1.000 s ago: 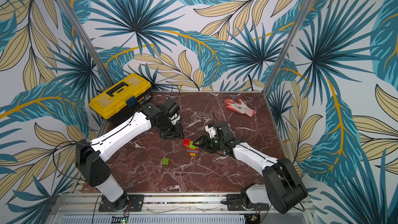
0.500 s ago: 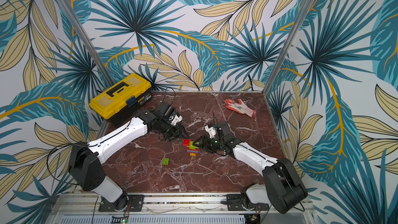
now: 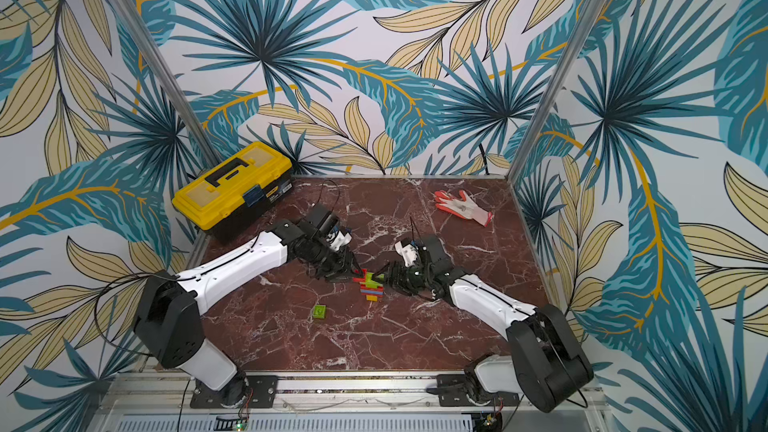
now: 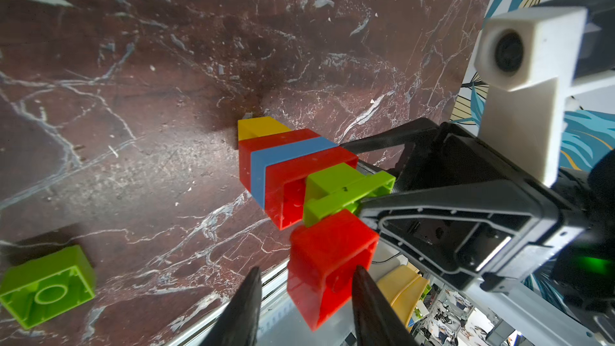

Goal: Assemble a carrot with lego
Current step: Assemble the lego brick with the lego brick.

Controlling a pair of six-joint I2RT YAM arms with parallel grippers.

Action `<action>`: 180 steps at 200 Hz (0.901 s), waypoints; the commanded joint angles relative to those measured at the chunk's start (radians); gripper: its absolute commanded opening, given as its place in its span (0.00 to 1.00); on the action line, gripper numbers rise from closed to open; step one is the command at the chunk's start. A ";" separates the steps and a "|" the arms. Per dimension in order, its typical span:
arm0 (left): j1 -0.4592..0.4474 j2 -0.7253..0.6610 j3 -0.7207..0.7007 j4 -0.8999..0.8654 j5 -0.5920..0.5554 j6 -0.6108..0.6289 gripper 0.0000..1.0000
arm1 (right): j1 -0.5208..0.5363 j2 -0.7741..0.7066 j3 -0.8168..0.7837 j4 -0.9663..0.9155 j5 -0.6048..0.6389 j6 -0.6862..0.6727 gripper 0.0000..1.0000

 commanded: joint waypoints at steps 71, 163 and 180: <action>0.004 0.037 -0.056 0.007 -0.023 -0.019 0.45 | 0.003 0.000 -0.003 -0.184 0.061 -0.047 0.59; 0.010 0.038 -0.037 -0.051 -0.062 0.013 0.46 | 0.003 -0.011 0.031 -0.256 0.072 -0.064 0.59; 0.016 0.028 -0.023 -0.058 -0.062 0.013 0.47 | 0.003 -0.018 0.048 -0.257 0.063 -0.064 0.59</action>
